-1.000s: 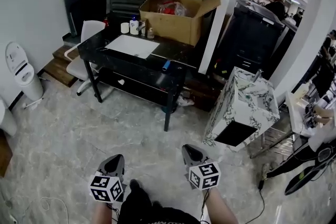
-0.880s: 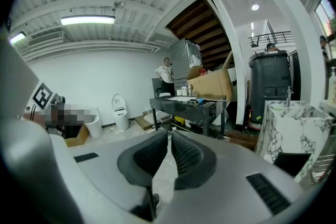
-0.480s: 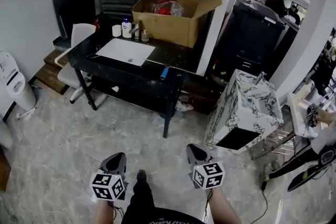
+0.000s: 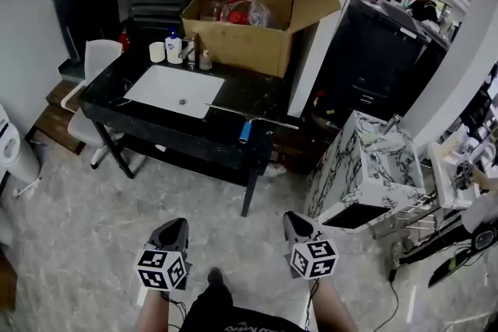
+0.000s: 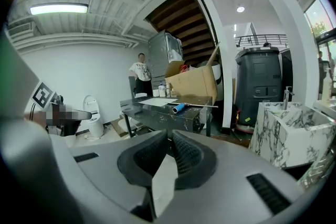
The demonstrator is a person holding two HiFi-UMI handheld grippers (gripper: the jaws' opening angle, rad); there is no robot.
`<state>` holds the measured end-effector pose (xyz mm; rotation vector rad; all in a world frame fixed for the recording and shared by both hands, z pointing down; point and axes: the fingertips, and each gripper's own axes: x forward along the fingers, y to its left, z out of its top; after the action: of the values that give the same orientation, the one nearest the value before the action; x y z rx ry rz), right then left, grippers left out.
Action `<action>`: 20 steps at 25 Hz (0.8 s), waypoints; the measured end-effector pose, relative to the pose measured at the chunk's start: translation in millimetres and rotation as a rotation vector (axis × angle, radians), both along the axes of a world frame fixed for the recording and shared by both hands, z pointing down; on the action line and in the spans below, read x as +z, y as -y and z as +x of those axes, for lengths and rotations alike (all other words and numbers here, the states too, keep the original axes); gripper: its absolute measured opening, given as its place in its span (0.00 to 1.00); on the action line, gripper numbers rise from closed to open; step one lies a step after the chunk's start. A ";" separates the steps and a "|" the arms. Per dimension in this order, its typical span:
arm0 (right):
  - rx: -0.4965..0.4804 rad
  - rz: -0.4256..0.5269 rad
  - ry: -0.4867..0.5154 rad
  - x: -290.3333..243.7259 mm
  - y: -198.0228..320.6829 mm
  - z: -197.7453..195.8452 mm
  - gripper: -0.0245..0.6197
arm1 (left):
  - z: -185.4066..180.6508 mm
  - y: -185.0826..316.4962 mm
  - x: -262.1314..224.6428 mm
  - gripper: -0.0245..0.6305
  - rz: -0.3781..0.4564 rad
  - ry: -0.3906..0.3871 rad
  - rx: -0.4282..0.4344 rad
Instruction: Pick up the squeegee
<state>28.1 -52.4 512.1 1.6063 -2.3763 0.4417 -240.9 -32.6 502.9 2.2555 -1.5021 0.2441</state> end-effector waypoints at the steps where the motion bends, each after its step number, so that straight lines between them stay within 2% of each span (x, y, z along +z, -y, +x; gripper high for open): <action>1: 0.011 0.003 -0.001 -2.2 14.3 -1.7 0.13 | -2.5 15.5 -1.1 0.07 -0.001 -0.002 0.006; 10: 0.114 0.017 0.001 -12.5 121.8 -15.3 0.13 | -17.9 139.7 -2.5 0.07 -0.009 -0.007 0.094; 20: 0.201 0.004 -0.014 -5.2 179.1 4.9 0.13 | 9.2 231.0 4.4 0.07 -0.012 -0.004 0.190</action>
<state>33.0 -231.6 506.8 1.8525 -2.2151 0.4618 -231.6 -263.6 507.3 2.3889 -1.2819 0.3034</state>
